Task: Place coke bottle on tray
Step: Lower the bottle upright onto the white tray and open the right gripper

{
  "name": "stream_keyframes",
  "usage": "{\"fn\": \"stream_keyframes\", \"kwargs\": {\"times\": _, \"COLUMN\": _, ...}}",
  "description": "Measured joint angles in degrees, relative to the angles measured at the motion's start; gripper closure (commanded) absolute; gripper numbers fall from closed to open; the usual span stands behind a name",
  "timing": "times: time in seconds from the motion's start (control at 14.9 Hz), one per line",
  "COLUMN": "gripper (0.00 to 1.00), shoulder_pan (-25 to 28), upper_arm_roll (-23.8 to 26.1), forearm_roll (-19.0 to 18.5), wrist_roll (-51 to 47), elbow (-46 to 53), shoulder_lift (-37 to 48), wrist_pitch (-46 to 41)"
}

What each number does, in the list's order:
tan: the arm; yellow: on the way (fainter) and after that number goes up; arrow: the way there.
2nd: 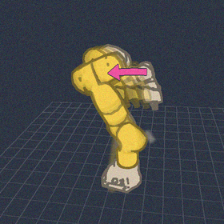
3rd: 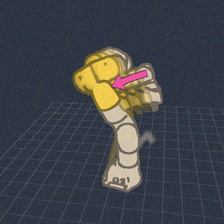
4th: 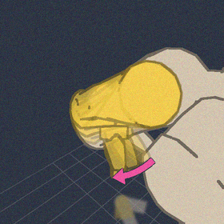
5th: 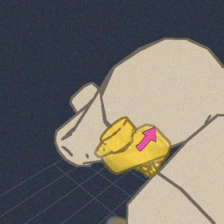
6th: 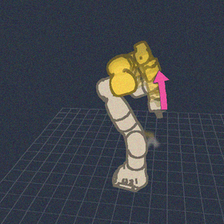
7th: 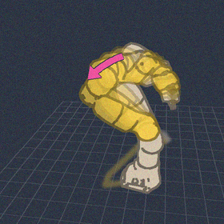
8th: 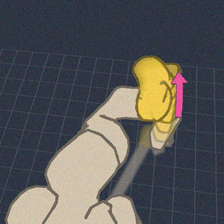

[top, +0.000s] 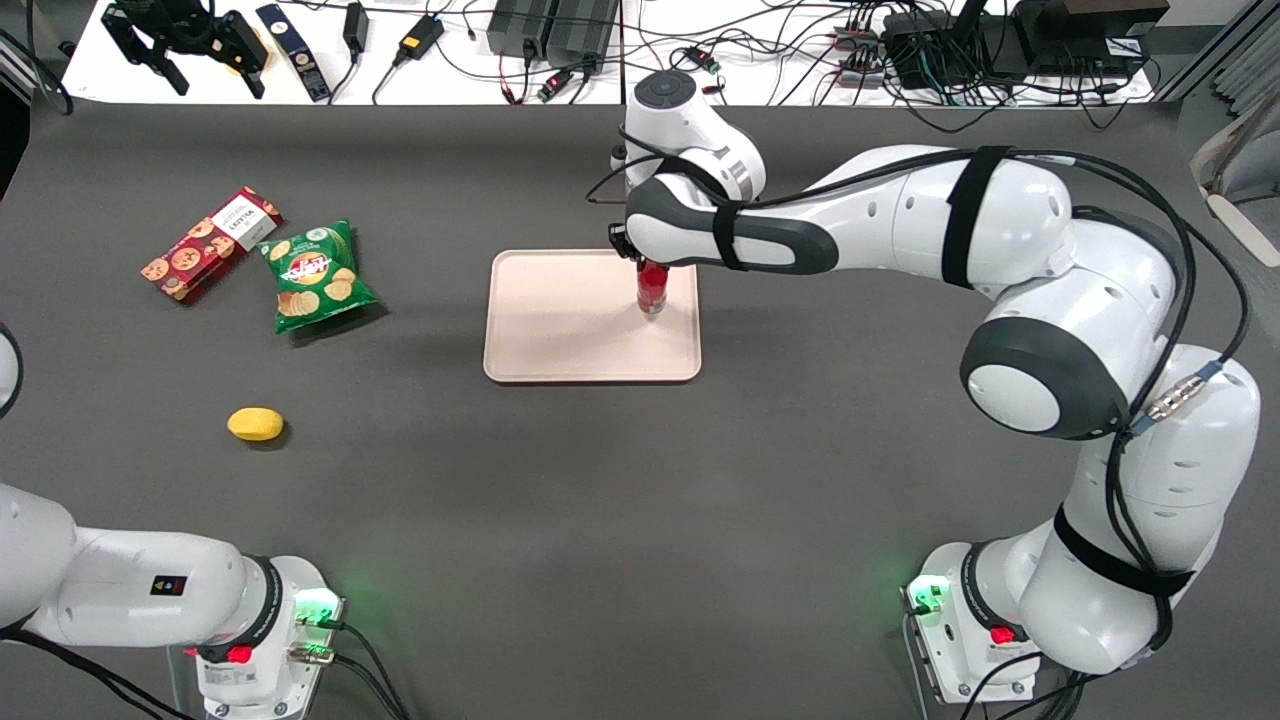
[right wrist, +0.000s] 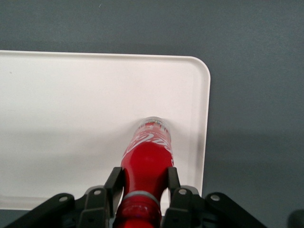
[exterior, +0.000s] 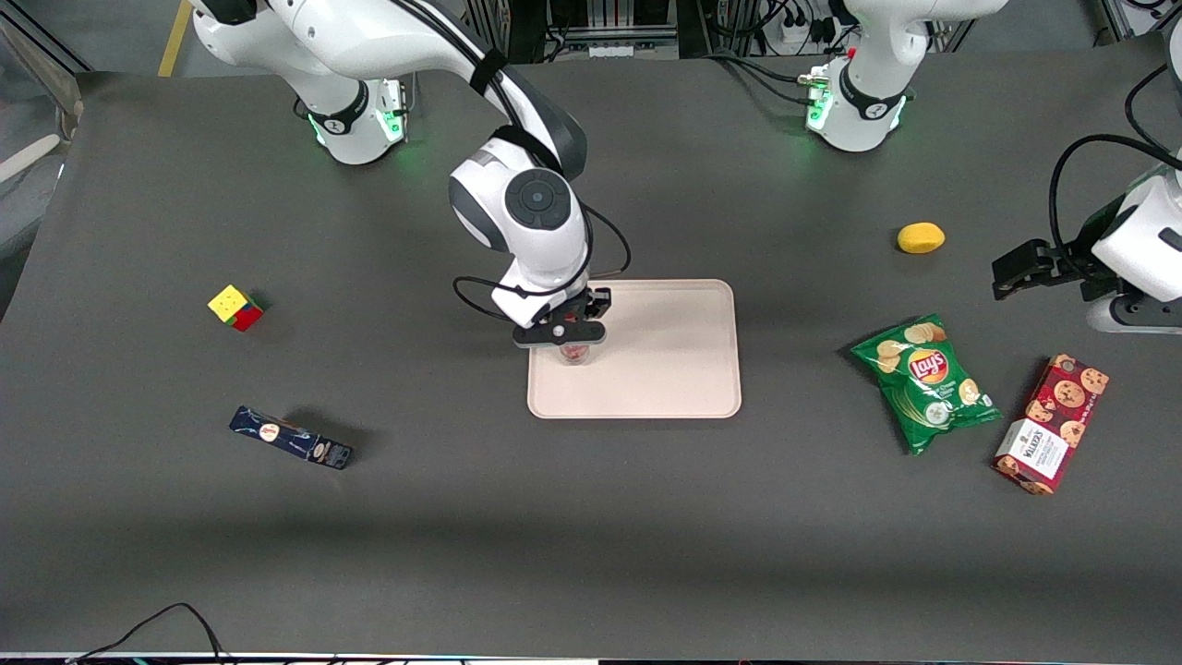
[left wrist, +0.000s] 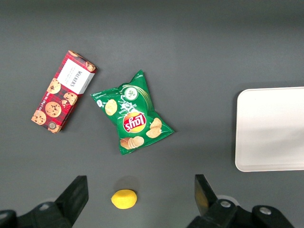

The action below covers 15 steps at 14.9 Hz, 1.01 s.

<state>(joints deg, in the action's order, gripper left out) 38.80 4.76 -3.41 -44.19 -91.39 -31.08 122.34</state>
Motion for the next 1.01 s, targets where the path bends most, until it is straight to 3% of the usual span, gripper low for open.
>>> {"fn": "stream_keyframes", "kwargs": {"times": 0.54, "gripper": 1.00, "shoulder_pan": -0.14, "upper_arm_roll": 0.00, "forearm_roll": -0.02, "wrist_roll": 0.00, "elbow": -0.06, "shoulder_lift": -1.24, "wrist_pitch": 1.33}}
{"fn": "stream_keyframes", "kwargs": {"times": 0.6, "gripper": 0.86, "shoulder_pan": -0.14, "upper_arm_roll": 0.00, "forearm_roll": -0.02, "wrist_roll": 0.00, "elbow": -0.05, "shoulder_lift": -1.24, "wrist_pitch": 1.34}}
{"fn": "stream_keyframes", "kwargs": {"times": 0.74, "gripper": 0.33, "shoulder_pan": -0.19, "upper_arm_roll": 0.00, "forearm_roll": -0.02, "wrist_roll": 0.00, "elbow": -0.05, "shoulder_lift": -1.24, "wrist_pitch": 1.35}}
{"fn": "stream_keyframes", "kwargs": {"times": 0.8, "gripper": 0.27, "shoulder_pan": -0.29, "upper_arm_roll": -0.01, "forearm_roll": -0.02, "wrist_roll": 0.00, "elbow": -0.04, "shoulder_lift": -1.24, "wrist_pitch": 1.35}}
{"fn": "stream_keyframes", "kwargs": {"times": 0.87, "gripper": 0.09, "shoulder_pan": -0.43, "upper_arm_roll": -0.01, "forearm_roll": -0.02, "wrist_roll": 0.00, "elbow": -0.05, "shoulder_lift": -1.24, "wrist_pitch": 1.35}}
{"fn": "stream_keyframes", "kwargs": {"times": 1.01, "gripper": 0.00, "shoulder_pan": -0.67, "upper_arm_roll": -0.02, "forearm_roll": -0.02, "wrist_roll": 0.00, "elbow": 0.09, "shoulder_lift": -1.23, "wrist_pitch": 1.36}}
